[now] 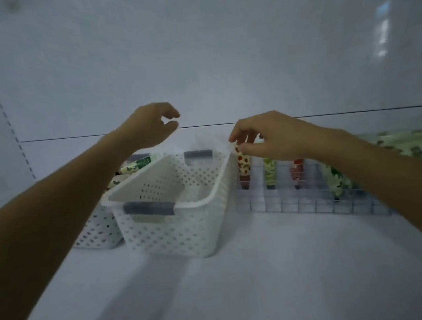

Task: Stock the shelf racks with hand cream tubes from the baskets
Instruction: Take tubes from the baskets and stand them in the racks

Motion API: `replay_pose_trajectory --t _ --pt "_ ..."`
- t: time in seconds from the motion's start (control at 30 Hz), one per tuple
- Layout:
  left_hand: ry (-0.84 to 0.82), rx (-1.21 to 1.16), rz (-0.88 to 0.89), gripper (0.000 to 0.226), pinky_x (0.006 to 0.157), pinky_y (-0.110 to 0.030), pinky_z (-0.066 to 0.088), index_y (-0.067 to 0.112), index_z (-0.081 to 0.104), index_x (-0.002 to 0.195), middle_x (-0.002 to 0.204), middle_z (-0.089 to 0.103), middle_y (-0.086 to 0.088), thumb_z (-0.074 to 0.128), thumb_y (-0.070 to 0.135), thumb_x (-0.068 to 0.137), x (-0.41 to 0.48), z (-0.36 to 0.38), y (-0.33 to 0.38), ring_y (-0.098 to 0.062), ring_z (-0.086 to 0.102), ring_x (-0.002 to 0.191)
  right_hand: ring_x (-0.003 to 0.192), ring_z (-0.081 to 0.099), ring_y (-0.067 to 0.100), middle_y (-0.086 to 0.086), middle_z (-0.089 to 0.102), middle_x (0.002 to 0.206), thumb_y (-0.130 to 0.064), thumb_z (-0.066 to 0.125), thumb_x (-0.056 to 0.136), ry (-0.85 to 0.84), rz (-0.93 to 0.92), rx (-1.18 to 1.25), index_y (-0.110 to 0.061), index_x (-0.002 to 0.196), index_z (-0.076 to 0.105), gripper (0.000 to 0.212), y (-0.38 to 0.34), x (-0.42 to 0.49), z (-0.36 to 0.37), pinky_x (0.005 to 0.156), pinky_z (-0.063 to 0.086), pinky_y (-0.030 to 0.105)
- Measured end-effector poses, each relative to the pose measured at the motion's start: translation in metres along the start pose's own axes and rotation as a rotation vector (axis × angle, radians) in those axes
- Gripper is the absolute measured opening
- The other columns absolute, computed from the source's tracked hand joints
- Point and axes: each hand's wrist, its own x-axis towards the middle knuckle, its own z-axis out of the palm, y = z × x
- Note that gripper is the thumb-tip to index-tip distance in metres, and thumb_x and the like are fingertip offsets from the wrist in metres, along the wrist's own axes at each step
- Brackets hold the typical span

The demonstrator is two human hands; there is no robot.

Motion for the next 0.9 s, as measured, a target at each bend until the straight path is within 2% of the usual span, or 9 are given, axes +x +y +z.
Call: replay_pose_trajectory --t 0.1,0.2,0.37,0.5,0.67,0.8,0.9 --pt "-0.031 0.051 -0.088 0.031 0.089 -0.026 0.037 0.010 0.055 0.123 0.127 0.057 -0.009 0.050 0.018 0.094 -0.013 -0.013 -0.057 -0.024 0.056 0.110 0.093 0.058 0.008 -0.014 0.058 0.099 -0.026 0.051 0.092 -0.043 -0.037 -0.022 -0.026 0.112 0.059 0.021 -0.029 0.030 0.016 0.084 0.049 0.029" --pt "-0.089 0.063 -0.157 0.030 0.091 -0.030 0.040 0.010 0.057 0.122 0.127 0.058 -0.009 0.053 0.016 0.092 -0.029 -0.019 -0.106 -0.025 0.057 0.109 0.095 0.058 0.009 -0.011 0.060 0.105 -0.028 0.050 0.092 -0.109 -0.087 -0.078 -0.025 0.112 0.059 0.022 -0.059 0.059 0.033 0.084 0.049 0.030" --pt "-0.288 0.039 -0.121 0.028 0.089 -0.027 0.045 0.011 0.061 0.116 0.118 0.063 -0.005 0.059 0.015 0.089 -0.043 -0.023 -0.161 -0.016 0.059 0.096 0.097 0.054 0.008 -0.009 0.059 0.112 -0.028 0.049 0.093 -0.193 -0.140 -0.144 -0.023 0.115 0.058 0.024 -0.099 0.100 0.056 0.084 0.046 0.026" --pt "-0.429 0.029 -0.042 0.025 0.084 -0.022 0.046 0.015 0.065 0.108 0.105 0.066 0.002 0.063 0.025 0.085 -0.037 -0.017 -0.172 -0.010 0.061 0.087 0.098 0.052 0.009 -0.005 0.058 0.116 -0.030 0.048 0.094 -0.248 -0.117 -0.191 -0.021 0.116 0.058 0.025 -0.112 0.124 0.068 0.086 0.044 0.026" --pt "-0.528 0.034 0.031 0.034 0.085 -0.036 0.049 0.017 0.071 0.097 0.097 0.070 -0.003 0.063 0.045 0.081 -0.025 0.003 -0.165 -0.022 0.063 0.090 0.096 0.049 0.009 -0.004 0.057 0.117 -0.030 0.048 0.094 -0.280 -0.012 -0.257 -0.021 0.116 0.058 0.025 -0.110 0.144 0.076 0.086 0.042 0.026" --pt "-0.551 -0.003 0.053 0.035 0.071 -0.034 0.045 0.010 0.072 0.090 0.087 0.068 -0.011 0.063 0.043 0.082 -0.019 0.010 -0.166 -0.021 0.054 0.072 0.093 0.050 0.009 -0.004 0.058 0.117 -0.030 0.049 0.094 -0.295 0.076 -0.285 -0.021 0.116 0.058 0.026 -0.098 0.155 0.079 0.079 0.039 0.024" --pt "-0.520 0.001 0.053 0.026 0.064 -0.025 0.040 0.008 0.067 0.090 0.074 0.061 -0.004 0.059 0.032 0.087 -0.016 0.010 -0.167 -0.015 0.049 0.063 0.093 0.049 0.009 -0.002 0.058 0.118 -0.028 0.048 0.094 -0.267 0.113 -0.297 -0.019 0.115 0.059 0.025 -0.093 0.165 0.078 0.080 0.037 0.023"
